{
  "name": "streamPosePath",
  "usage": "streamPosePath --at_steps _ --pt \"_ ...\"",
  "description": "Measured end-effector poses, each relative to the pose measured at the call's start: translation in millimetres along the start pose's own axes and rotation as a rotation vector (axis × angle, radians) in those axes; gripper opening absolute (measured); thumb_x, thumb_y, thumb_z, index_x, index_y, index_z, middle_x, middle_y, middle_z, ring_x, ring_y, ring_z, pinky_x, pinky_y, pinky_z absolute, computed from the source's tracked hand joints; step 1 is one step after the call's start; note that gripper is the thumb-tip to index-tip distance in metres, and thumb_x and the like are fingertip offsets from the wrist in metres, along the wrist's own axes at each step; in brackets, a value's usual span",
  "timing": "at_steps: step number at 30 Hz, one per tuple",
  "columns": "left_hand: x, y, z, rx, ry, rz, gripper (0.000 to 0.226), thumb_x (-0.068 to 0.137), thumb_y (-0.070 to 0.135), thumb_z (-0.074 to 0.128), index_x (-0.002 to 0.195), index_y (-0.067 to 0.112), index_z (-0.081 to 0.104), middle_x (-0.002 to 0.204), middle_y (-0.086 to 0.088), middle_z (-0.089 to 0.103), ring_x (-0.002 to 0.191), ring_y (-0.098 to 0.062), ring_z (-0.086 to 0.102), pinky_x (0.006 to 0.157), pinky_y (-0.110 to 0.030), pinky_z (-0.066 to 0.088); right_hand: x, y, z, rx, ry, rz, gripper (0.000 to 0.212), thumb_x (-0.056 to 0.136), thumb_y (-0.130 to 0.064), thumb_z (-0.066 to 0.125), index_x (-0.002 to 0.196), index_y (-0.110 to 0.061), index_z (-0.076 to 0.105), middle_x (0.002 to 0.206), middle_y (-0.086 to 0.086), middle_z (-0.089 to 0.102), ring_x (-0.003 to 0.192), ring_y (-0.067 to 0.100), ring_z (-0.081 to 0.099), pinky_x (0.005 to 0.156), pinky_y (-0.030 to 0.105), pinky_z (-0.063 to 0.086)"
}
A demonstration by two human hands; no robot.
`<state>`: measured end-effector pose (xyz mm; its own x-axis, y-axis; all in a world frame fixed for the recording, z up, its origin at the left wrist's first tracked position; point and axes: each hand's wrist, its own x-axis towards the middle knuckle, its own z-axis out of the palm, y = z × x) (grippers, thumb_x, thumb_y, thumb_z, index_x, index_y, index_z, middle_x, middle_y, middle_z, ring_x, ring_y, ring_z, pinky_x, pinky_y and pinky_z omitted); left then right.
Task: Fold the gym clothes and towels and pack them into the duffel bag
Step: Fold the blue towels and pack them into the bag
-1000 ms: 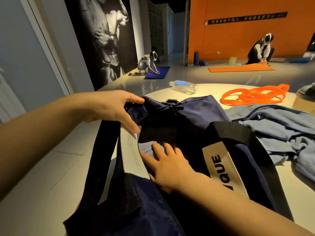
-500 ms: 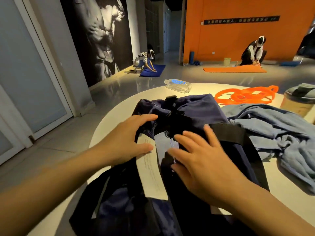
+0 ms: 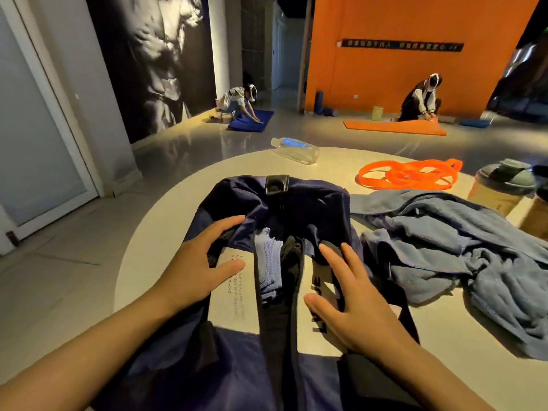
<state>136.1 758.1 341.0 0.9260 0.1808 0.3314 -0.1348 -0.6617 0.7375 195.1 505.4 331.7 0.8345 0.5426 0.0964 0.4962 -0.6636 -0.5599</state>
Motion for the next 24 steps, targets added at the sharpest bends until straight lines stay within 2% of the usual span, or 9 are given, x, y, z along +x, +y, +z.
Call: streamPosePath --at_steps 3,6,8,10,14,16,18,20,24 --pt "29 -9 -15 0.122 -0.021 -0.017 0.073 0.081 0.019 0.075 0.13 0.053 0.034 0.129 0.024 0.047 0.118 0.002 0.048 0.092 -0.01 0.037 30 -11 13 -0.021 0.007 0.022 0.072 0.093 -0.051 0.05 0.148 -0.045 0.004 0.158 -0.01 -0.019 0.142 0.017 0.027 0.1 0.027 0.037" --pt "62 -11 -32 0.472 -0.065 -0.059 0.081 0.083 0.038 0.071 0.149 0.037 0.022 0.147 0.003 0.04 0.132 -0.021 0.041 0.101 -0.032 0.036 65 -19 28 -0.001 0.029 0.038 0.071 0.093 -0.051 0.049 0.149 -0.044 0.006 0.159 -0.005 -0.018 0.138 0.023 0.034 0.102 0.031 0.036" --pt "72 -3 -39 0.76 -0.039 -0.121 0.084 0.087 0.053 0.058 0.152 0.034 0.008 0.156 0.0 0.024 0.139 -0.026 0.028 0.107 -0.041 0.029 83 -23 37 0.031 0.044 0.041 0.072 0.093 -0.051 0.049 0.15 -0.042 0.007 0.159 -0.003 -0.018 0.138 0.025 0.034 0.104 0.033 0.036" --pt "66 10 -42 0.89 0.001 -0.153 0.082 0.09 0.063 0.045 0.151 0.038 -0.004 0.161 0.004 0.003 0.146 -0.023 0.006 0.114 -0.046 0.015 98 -24 43 0.044 0.06 0.034 0.072 0.092 -0.051 0.049 0.151 -0.041 0.009 0.159 -0.002 -0.017 0.142 0.025 0.027 0.106 0.035 0.034" --pt "12 38 -23 0.76 -0.147 -0.248 0.089 0.073 0.089 0.021 0.144 0.051 -0.015 0.159 0.012 -0.015 0.146 -0.015 -0.015 0.118 -0.046 0.006 116 -24 49 0.071 0.063 0.038 0.072 0.092 -0.051 0.051 0.15 -0.04 0.011 0.16 -0.002 -0.015 0.143 0.026 0.023 0.106 0.036 0.034" --pt "-13 38 -1 0.693 -0.26 -0.315 0.103 0.042 0.101 -0.005 0.132 0.058 -0.03 0.157 0.014 -0.022 0.143 -0.014 -0.026 0.117 -0.051 0.004 119 -24 49 0.085 0.072 0.029 0.071 0.091 -0.049 0.052 0.15 -0.04 0.013 0.16 -0.002 -0.013 0.143 0.026 0.024 0.105 0.036 0.035" --pt "-23 25 19 0.713 -0.271 -0.327 0.101 0.023 0.093 -0.031 0.117 0.057 -0.042 0.153 0.016 -0.032 0.136 -0.01 -0.036 0.116 -0.054 -0.003 116 -23 47 0.091 0.083 0.019 0.07 0.091 -0.049 0.052 0.15 -0.039 0.015 0.16 -0.002 -0.013 0.142 0.025 0.026 0.104 0.035 0.036" --pt "-28 14 29 0.723 -0.255 -0.334 0.096 0.025 0.089 -0.038 0.115 0.056 -0.043 0.148 0.02 -0.036 0.13 -0.006 -0.039 0.116 -0.054 -0.009 107 -20 45 0.108 0.089 0.011 0.069 0.092 -0.047 0.052 0.15 -0.038 0.015 0.16 -0.005 -0.014 0.144 0.021 0.022 0.103 0.032 0.037" --pt "-25 13 30 0.735 -0.283 -0.324 0.095 0.026 0.093 -0.032 0.114 0.058 -0.043 0.136 0.025 -0.042 0.134 -0.005 -0.034 0.115 -0.053 -0.01 74 -6 33 0.152 0.059 -0.067 0.066 0.094 -0.05 0.049 0.149 -0.039 0.015 0.159 -0.014 -0.012 0.144 0.008 0.017 0.106 0.027 0.032"
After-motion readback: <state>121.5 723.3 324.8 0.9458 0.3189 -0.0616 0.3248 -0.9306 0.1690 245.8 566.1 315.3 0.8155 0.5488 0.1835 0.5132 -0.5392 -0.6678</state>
